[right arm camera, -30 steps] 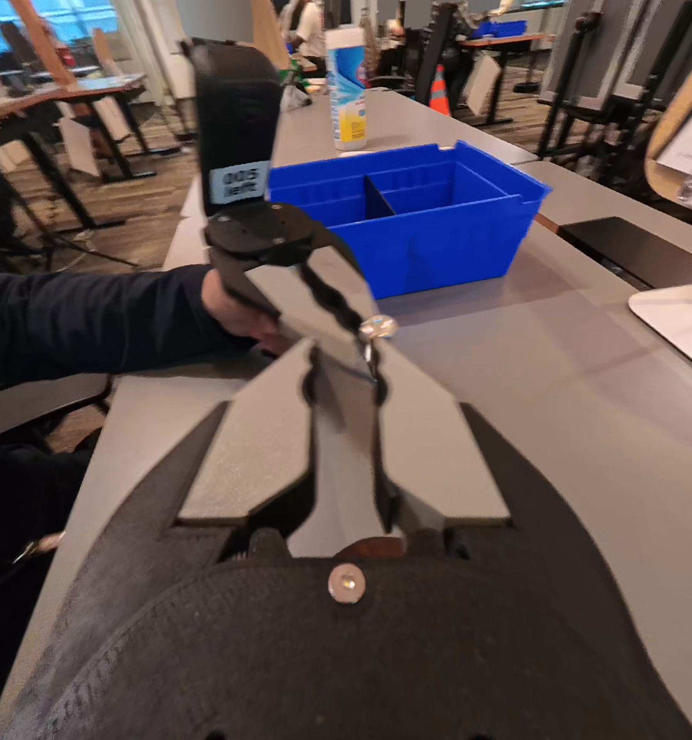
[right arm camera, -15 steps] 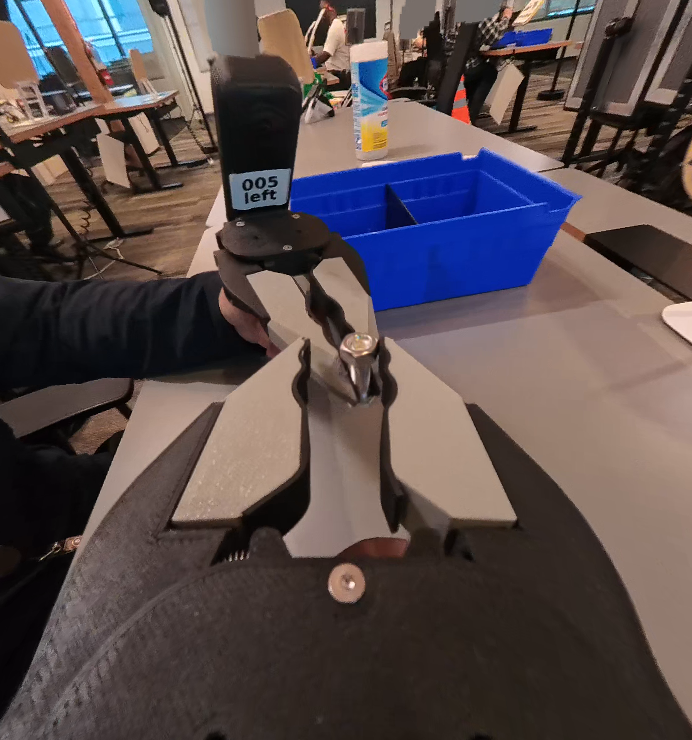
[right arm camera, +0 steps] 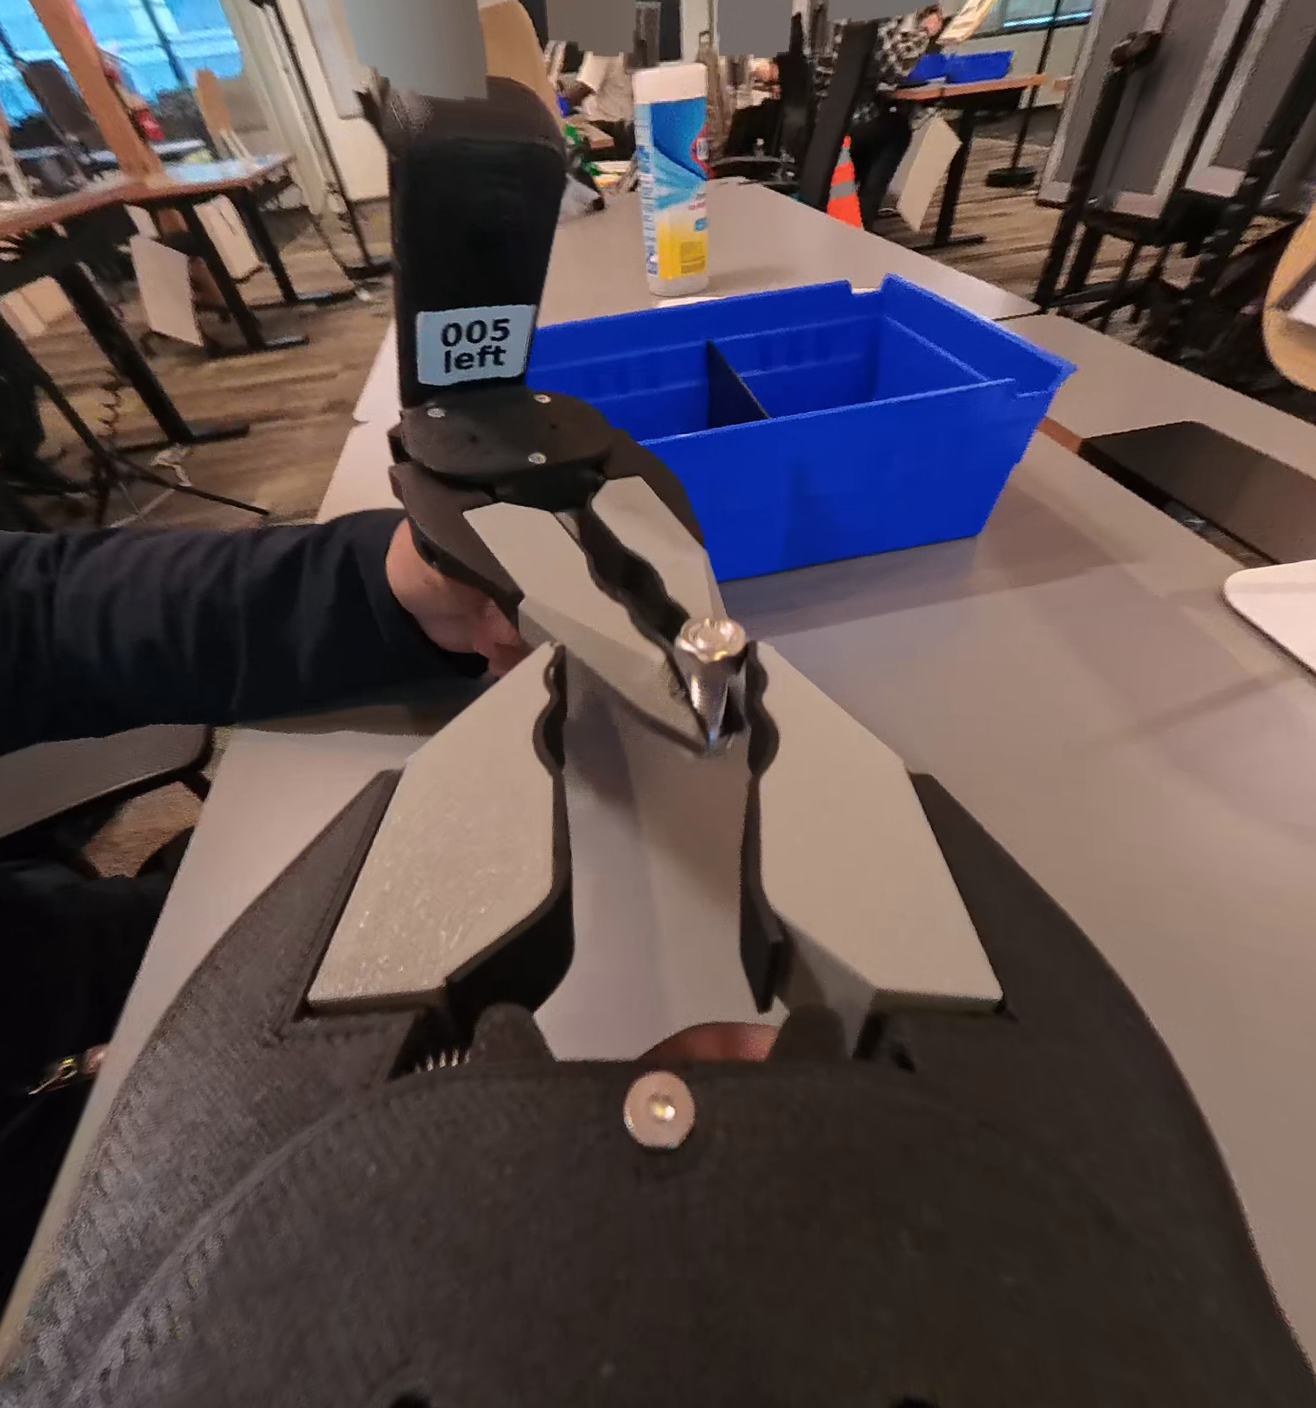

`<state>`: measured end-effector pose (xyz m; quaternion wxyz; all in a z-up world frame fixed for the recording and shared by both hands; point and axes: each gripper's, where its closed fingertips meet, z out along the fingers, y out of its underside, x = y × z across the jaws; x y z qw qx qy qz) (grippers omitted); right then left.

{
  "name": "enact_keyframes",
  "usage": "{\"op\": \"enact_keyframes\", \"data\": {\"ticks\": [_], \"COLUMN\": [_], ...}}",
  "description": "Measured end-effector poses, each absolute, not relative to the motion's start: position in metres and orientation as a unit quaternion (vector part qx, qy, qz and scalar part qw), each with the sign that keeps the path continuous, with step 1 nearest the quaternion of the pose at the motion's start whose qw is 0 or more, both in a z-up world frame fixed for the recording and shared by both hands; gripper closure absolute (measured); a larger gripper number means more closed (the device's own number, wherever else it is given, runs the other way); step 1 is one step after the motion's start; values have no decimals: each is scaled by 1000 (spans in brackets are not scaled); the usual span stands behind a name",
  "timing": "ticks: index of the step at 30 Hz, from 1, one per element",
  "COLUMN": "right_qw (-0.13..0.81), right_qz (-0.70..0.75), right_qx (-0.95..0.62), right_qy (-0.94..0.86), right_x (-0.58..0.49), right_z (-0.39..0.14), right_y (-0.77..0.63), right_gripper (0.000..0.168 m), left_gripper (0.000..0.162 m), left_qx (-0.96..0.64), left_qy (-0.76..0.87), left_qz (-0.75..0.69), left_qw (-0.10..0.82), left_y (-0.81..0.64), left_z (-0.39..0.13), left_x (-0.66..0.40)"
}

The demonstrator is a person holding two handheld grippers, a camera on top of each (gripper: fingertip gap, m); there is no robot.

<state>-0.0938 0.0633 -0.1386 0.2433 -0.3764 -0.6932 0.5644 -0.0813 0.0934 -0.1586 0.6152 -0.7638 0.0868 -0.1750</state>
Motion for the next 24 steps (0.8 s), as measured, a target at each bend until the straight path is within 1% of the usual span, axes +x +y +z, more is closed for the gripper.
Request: {"op": "enact_keyframes", "data": {"ticks": [1, 2, 3, 5, 6, 7, 10, 13, 14, 15, 16, 17, 19, 20, 21, 22, 24], "right_qw": [252, 251, 244, 251, 258, 266, 272, 268, 259, 255, 257, 250, 221, 220, 226, 233, 237], "right_qz": [558, 565, 584, 603, 598, 589, 565, 554, 558, 559, 557, 563, 607, 623, 631, 632, 623], "right_qx": [-377, -365, -350, -357, -365, -372, -385, -394, -389, -389, -391, -378, -357, -367, -380, -392, -407], "right_qy": [-695, -697, -691, -668, -665, -667, -677, -683, -686, -686, -687, -691, -674, -655, -638, -627, -624], "right_x": [-93, -89, -84, -84, -86, -89, -95, -100, -98, -97, -96, -91, -81, -82, -85, -88, -92], "right_z": [-138, -134, -126, -115, -115, -118, -130, -138, -138, -138, -138, -135, -121, -114, -110, -109, -114], "right_y": [67, 67, 64, 69, 72, 74, 74, 71, 68, 69, 72, 72, 68, 72, 79, 84, 89], "right_gripper": [127, 158, 161, 147, 137, 132, 125, 124, 136, 132, 136, 168, 168, 163, 149, 140, 137], "left_gripper": [155, 155, 155, 155, 155, 155, 155, 155, 155, 155, 155, 155, 156, 156, 156, 156, 156], "left_qx": [-765, -765, -768, -780, -778, -771, -768, -765, -767, -771, -772, -773, -770, -767, -763, -757, -752], "left_qy": [71, 48, 19, 2, 8, 13, 39, 87, 90, 83, 72, 55, 5, -7, -8, -6, -2], "left_qz": [-168, -159, -144, -125, -138, -153, -180, -184, -180, -173, -168, -164, -153, -160, -175, -191, -202], "left_qw": [618, 622, 623, 613, 613, 618, 613, 611, 609, 607, 608, 611, 620, 622, 623, 625, 628], "left_y": [94, 95, 96, 94, 93, 93, 94, 93, 93, 94, 95, 95, 95, 94, 92, 90, 91], "left_z": [-159, -158, -159, -165, -165, -163, -161, -160, -161, -163, -163, -162, -161, -160, -158, -156, -153], "left_x": [-89, -100, -114, -129, -127, -122, -101, -81, -79, -83, -88, -95, -118, -125, -126, -124, -119]}}
